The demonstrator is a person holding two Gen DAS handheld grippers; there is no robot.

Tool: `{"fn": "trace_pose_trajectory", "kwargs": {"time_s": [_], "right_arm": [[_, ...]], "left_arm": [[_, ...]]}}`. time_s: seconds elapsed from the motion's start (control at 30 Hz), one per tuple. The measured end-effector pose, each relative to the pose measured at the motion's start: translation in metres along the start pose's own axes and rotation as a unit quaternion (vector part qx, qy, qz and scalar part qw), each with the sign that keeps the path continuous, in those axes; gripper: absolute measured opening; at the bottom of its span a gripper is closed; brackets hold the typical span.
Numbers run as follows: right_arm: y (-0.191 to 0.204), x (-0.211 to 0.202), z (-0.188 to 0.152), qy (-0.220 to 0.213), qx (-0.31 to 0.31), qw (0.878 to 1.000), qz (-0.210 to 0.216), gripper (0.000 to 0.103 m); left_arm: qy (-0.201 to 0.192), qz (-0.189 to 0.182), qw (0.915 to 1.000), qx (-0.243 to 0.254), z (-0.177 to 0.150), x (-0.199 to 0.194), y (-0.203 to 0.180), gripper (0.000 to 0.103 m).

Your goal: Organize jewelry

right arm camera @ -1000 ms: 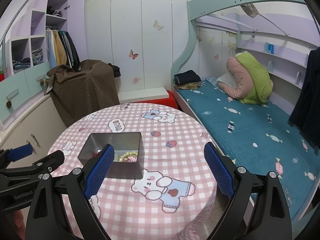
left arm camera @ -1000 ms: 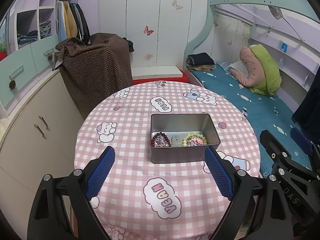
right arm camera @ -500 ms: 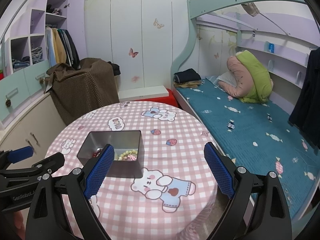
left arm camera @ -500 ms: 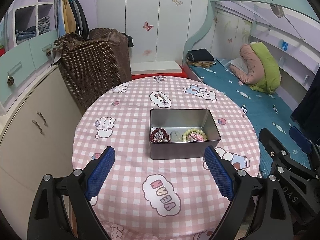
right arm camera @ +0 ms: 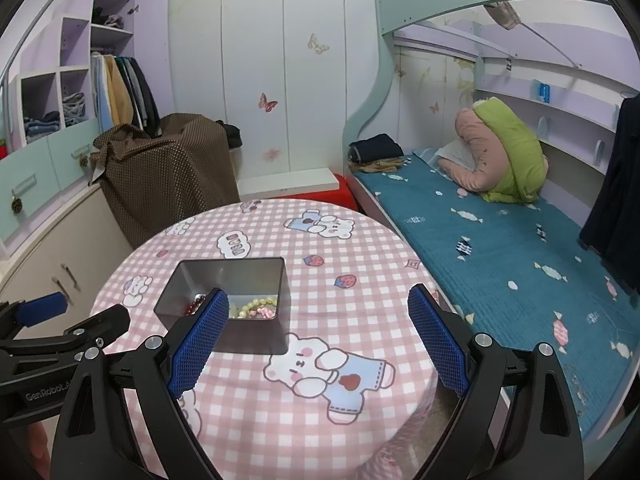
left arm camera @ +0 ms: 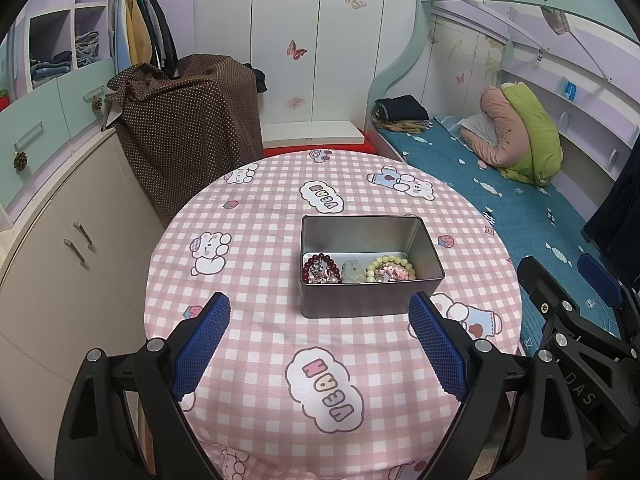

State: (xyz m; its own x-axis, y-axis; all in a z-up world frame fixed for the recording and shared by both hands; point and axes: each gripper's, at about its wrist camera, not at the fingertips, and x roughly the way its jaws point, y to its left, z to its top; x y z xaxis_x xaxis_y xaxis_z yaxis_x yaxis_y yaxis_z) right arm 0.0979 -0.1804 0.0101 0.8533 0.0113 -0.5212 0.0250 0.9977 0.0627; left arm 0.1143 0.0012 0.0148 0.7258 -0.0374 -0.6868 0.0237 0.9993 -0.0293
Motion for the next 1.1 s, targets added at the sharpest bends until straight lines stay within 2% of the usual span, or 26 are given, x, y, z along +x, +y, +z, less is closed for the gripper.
{"fn": "trace_pose_trajectory", "kwargs": {"time_s": [1.1], "right_arm": [[0.0004, 0.0069, -0.0044, 0.007, 0.002, 1.0, 0.002, 0.088]], "left_arm": [[0.01, 0.002, 0.9999, -0.002, -0.0019, 0.0063, 0.0014, 0.088]]}}
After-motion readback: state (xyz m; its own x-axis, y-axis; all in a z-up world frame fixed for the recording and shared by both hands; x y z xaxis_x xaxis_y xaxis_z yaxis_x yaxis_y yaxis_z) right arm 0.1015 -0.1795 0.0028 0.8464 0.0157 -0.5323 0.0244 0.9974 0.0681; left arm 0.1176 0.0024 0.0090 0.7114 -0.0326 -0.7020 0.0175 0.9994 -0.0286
